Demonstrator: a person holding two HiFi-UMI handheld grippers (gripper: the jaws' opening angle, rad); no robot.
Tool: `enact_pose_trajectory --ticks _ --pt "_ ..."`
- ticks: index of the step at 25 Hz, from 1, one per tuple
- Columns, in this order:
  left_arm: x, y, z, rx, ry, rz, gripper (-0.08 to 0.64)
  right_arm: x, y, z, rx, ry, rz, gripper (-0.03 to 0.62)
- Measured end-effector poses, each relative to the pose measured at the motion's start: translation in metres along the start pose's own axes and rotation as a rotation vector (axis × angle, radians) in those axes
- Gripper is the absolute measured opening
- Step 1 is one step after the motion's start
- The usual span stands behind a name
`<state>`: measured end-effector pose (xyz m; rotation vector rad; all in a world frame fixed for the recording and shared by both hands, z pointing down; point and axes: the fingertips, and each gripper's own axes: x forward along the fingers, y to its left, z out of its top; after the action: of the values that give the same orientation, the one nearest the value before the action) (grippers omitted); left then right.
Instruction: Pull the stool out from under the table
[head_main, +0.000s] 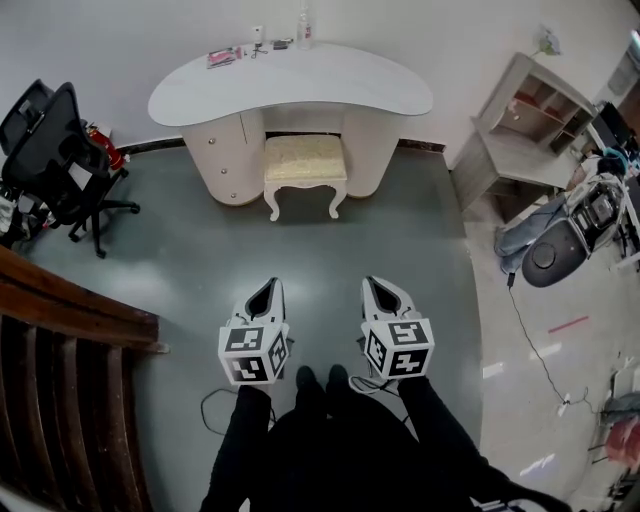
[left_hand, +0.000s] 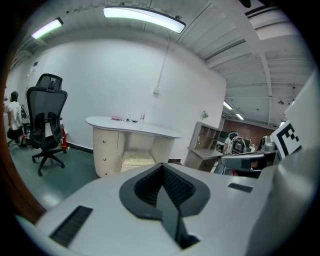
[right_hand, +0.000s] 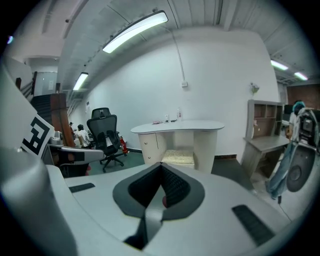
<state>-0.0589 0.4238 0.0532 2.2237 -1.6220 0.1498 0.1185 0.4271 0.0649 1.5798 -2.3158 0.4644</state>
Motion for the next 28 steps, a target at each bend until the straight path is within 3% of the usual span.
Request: enact_pose_trajectory --ticks 8,16,28 --pt "0.007 0.026 0.006 0.022 0.010 0.005 0.008 0.011 -0.011 0.002 0.013 0.004 -0.083 0.003" --pt "0.028 0.043 0.007 0.011 0.020 0.041 0.008 0.038 -0.028 0.007 0.005 0.029 -0.108 0.003" --pt "0.126 0.082 0.017 -0.016 0.051 0.108 0.008 0.139 -0.084 0.022 0.001 0.085 -0.092 0.003"
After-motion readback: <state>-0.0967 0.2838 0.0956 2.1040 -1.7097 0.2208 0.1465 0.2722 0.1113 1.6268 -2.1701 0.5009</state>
